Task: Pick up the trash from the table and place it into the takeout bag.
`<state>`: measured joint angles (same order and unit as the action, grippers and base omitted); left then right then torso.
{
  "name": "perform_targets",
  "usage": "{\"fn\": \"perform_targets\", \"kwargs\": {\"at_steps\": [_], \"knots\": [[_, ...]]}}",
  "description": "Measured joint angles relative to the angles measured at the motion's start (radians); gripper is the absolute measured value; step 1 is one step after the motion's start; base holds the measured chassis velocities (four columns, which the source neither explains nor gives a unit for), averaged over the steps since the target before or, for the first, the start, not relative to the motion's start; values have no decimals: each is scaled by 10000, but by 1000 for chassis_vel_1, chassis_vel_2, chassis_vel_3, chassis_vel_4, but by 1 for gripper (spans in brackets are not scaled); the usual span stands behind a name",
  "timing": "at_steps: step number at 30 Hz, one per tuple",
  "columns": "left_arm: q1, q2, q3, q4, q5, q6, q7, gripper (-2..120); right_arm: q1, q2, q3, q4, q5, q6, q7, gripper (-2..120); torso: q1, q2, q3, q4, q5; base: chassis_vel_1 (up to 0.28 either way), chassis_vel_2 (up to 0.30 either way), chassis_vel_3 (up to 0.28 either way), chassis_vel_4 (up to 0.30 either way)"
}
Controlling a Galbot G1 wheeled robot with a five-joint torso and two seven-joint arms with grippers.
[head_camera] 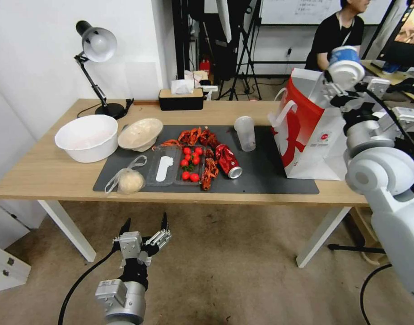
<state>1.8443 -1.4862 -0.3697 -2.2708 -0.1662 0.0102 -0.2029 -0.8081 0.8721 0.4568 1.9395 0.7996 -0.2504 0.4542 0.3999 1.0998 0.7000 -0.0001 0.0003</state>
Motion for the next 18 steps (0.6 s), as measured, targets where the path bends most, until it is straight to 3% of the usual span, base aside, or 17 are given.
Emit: {"fn": "perform_targets", "kwargs": {"at_steps": [8, 18], "knots": [[-46, -9, 76, -15, -143, 1, 7, 100, -23, -29, 1, -22, -23, -129, -62, 97, 0, 0, 0, 1, -3, 0, 0, 0, 0], [-78, -4, 74, -99, -250, 51, 8, 100, -22, -84, -12, 75, -63, -146, -107, 100, 0, 0, 0, 1, -3, 0, 0, 0, 0]]}}
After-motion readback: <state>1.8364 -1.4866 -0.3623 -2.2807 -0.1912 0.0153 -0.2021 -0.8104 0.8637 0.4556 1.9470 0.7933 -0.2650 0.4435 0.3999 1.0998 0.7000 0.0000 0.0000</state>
